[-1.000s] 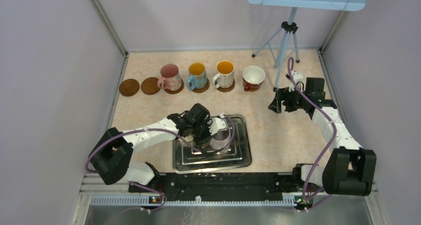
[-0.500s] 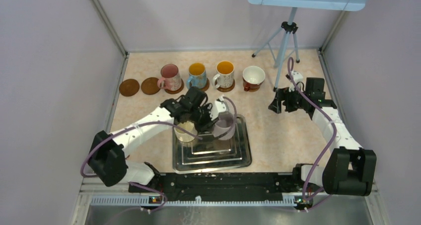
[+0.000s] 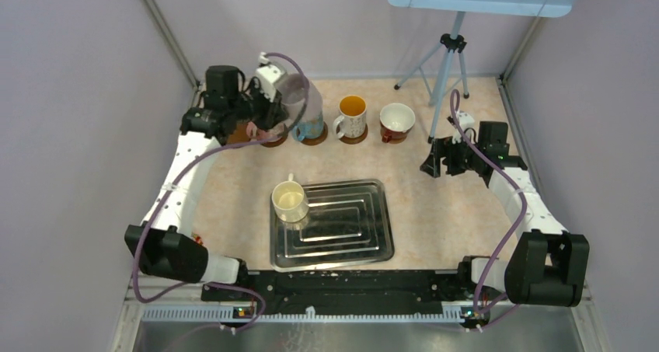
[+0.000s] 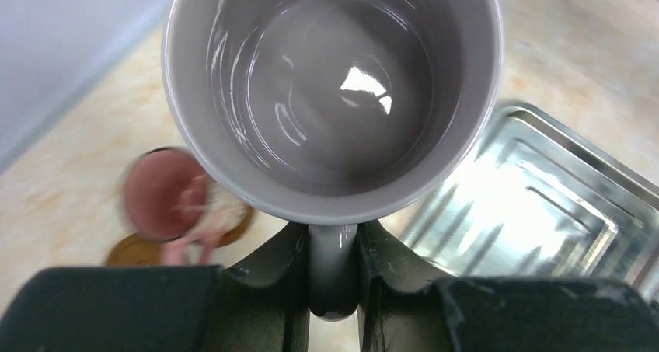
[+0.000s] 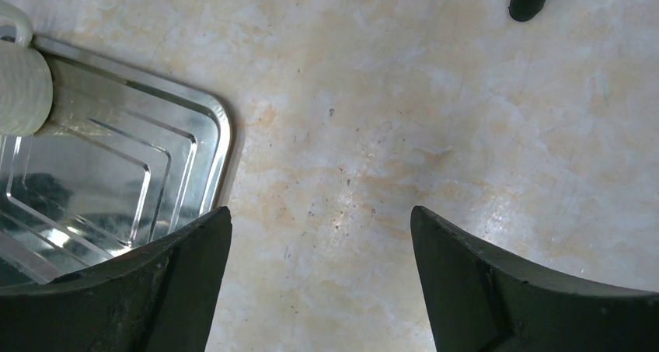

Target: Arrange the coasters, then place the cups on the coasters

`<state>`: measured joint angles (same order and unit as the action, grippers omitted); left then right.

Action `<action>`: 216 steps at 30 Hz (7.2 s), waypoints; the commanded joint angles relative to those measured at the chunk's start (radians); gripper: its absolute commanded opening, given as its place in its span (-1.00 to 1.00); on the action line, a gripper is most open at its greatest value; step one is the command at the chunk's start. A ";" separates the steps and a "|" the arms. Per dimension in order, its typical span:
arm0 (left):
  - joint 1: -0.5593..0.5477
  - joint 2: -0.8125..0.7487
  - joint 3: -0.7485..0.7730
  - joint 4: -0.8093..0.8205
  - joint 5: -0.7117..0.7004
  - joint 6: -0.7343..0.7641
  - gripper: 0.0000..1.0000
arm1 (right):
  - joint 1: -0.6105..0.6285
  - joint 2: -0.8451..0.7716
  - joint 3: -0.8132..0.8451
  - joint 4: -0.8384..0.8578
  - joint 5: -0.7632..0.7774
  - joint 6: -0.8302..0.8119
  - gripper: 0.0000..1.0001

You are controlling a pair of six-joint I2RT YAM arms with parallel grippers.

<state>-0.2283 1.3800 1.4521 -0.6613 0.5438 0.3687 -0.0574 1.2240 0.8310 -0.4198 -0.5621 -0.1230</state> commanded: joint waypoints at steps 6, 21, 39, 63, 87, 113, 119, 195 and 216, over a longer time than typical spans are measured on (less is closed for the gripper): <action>0.363 0.127 0.245 0.044 0.052 -0.007 -1.00 | -0.009 -0.041 0.000 0.021 -0.007 -0.017 0.68; 0.646 0.331 0.218 0.049 0.067 0.233 -1.00 | -0.009 -0.050 0.019 -0.011 -0.004 -0.032 0.68; 0.648 0.503 0.137 0.088 0.144 0.393 -1.00 | -0.009 -0.041 0.004 0.001 0.000 -0.027 0.68; 0.633 0.635 0.184 0.082 0.148 0.495 -0.92 | -0.009 -0.020 0.002 0.006 0.017 -0.027 0.68; 0.621 0.650 0.151 0.132 0.102 0.498 -0.64 | -0.009 -0.017 0.002 0.005 0.018 -0.029 0.68; 0.622 0.510 0.159 -0.028 0.108 0.575 0.35 | -0.009 -0.032 0.000 0.001 0.007 -0.030 0.68; 0.622 0.431 0.201 -0.197 0.090 0.739 0.61 | -0.009 -0.038 0.003 -0.002 -0.018 -0.039 0.69; -0.140 0.351 -0.106 -0.258 -0.246 0.524 -0.18 | -0.009 -0.050 -0.012 -0.008 -0.024 -0.043 0.68; 0.006 0.259 -0.243 -0.313 -0.258 0.573 -0.27 | -0.009 -0.050 -0.013 -0.008 -0.023 -0.046 0.68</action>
<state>-0.2481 1.7149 1.2350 -0.9195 0.2466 0.9138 -0.0574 1.2037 0.8246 -0.4427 -0.5758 -0.1505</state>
